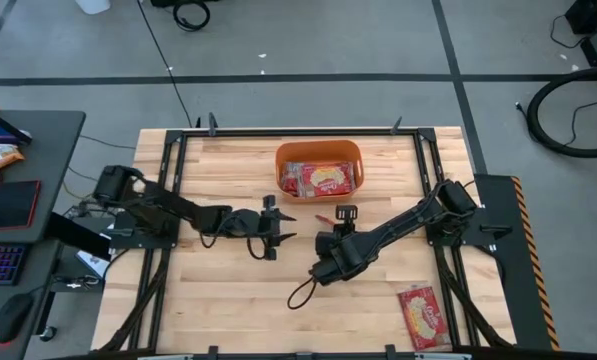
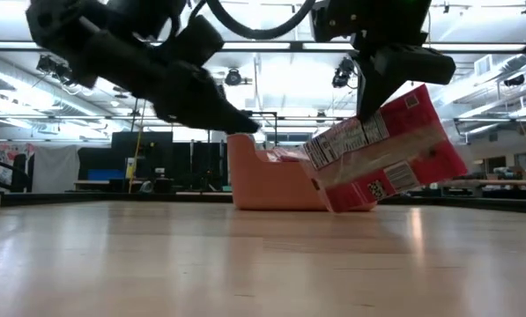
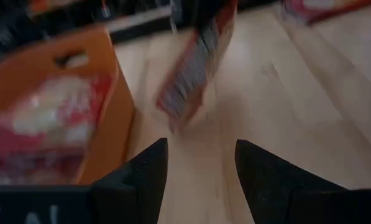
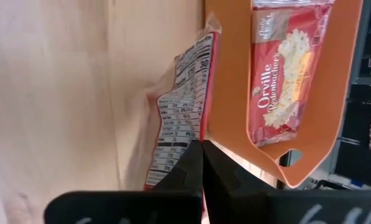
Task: Sort popcorn bags into baskets
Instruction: Put the top red popcorn bag into the orange bin
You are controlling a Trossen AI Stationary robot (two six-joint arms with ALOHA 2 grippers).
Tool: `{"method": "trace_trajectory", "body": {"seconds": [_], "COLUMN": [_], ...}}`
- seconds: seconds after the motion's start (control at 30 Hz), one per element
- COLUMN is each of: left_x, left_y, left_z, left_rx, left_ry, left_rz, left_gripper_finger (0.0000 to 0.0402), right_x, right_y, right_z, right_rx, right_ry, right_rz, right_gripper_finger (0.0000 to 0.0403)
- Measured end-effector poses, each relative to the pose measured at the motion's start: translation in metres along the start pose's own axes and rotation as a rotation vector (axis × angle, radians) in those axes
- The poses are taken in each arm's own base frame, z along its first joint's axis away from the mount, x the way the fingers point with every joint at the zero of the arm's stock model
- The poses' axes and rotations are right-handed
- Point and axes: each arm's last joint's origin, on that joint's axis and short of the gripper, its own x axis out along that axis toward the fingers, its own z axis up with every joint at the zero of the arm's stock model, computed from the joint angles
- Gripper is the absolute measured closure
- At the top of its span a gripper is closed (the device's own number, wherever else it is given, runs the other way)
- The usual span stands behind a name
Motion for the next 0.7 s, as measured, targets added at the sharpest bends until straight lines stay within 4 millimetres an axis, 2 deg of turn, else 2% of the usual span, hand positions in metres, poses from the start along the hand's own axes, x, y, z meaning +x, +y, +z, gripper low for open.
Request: {"method": "trace_trajectory", "body": {"seconds": [0.13,0.37,0.53,0.7], "left_x": [0.008,0.015,0.03,0.049], "left_y": [-0.001,-0.006,-0.014,-0.018], "left_z": [0.003,0.004,0.004,0.002], "left_rx": [0.019,-0.002,0.014,0.024], "left_ry": [-0.115,-0.154,-0.131,-0.102], "left_rz": [0.032,-0.038,-0.099,-0.061], "left_gripper_finger": [0.0186,0.0131,0.0126,0.0134], "right_x": [-0.003,-0.007,-0.006,-0.005], "right_y": [0.004,0.014,0.014,0.014], "right_z": [-0.001,0.007,0.015,0.016], "right_rx": [-0.013,-0.047,-0.049,-0.061], "right_ry": [0.004,-0.084,-0.137,-0.145], "right_rz": [0.034,0.12,0.142,0.144], "right_gripper_finger": [0.0402,0.0402,0.0402,0.0402]}}
